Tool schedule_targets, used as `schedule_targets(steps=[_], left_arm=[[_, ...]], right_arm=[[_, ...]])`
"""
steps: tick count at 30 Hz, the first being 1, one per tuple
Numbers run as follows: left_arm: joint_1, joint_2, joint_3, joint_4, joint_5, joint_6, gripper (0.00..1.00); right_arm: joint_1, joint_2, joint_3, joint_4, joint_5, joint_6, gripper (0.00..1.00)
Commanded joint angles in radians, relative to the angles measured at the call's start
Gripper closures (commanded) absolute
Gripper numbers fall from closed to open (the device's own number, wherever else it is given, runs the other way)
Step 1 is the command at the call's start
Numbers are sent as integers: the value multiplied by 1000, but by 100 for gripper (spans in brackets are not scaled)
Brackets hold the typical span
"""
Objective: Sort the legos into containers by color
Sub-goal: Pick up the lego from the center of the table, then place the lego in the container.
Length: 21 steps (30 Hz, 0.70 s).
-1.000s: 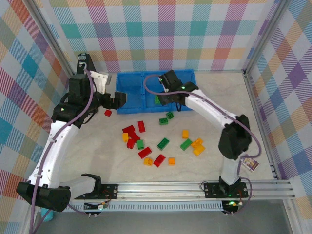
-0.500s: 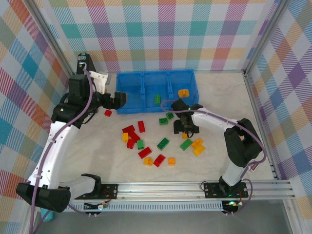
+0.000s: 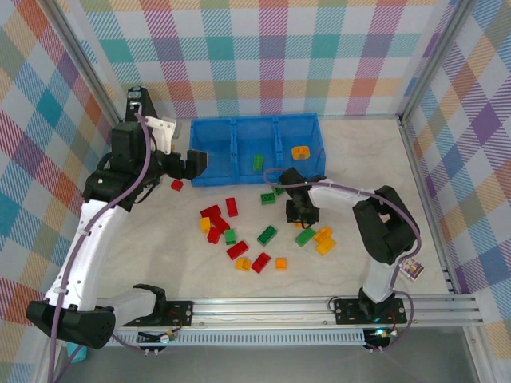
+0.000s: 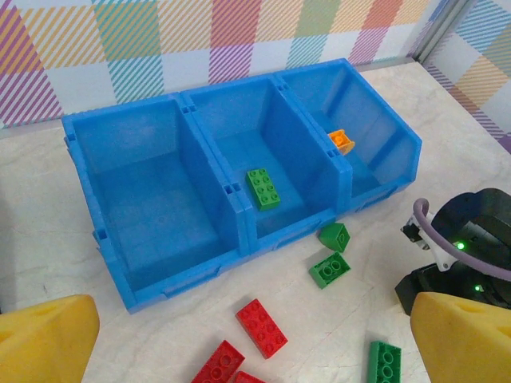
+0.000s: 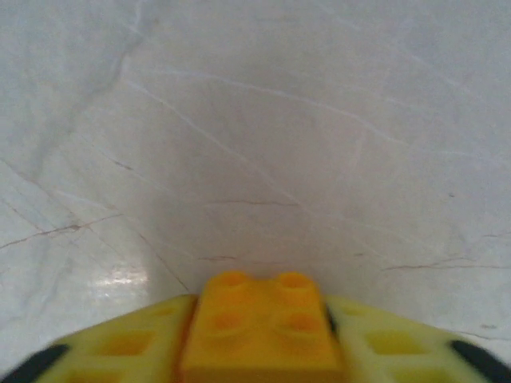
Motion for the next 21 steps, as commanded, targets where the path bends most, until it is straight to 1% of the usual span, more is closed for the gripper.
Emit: schedule_targets(steps=[1, 3, 6, 12, 16, 21], left_arm=[[6, -7, -2, -1, 4, -7, 0], [7, -6, -2, -3, 3, -5, 0], [6, -5, -3, -3, -1, -4, 0], [6, -5, -3, -6, -9, 1, 0], [7, -5, -8, -7, -16, 3, 0], [6, 6, 2, -16, -27, 11, 0]], right_arm=[[-9, 27, 11, -27, -10, 3, 67], [-10, 19, 20, -42, -6, -10, 70], [-19, -10, 60, -70, 18, -48, 72], [-86, -25, 289, -113, 91, -223, 72], [-130, 43, 470, -85, 150, -349, 71], [-169, 176, 642, -20, 171, -421, 70]])
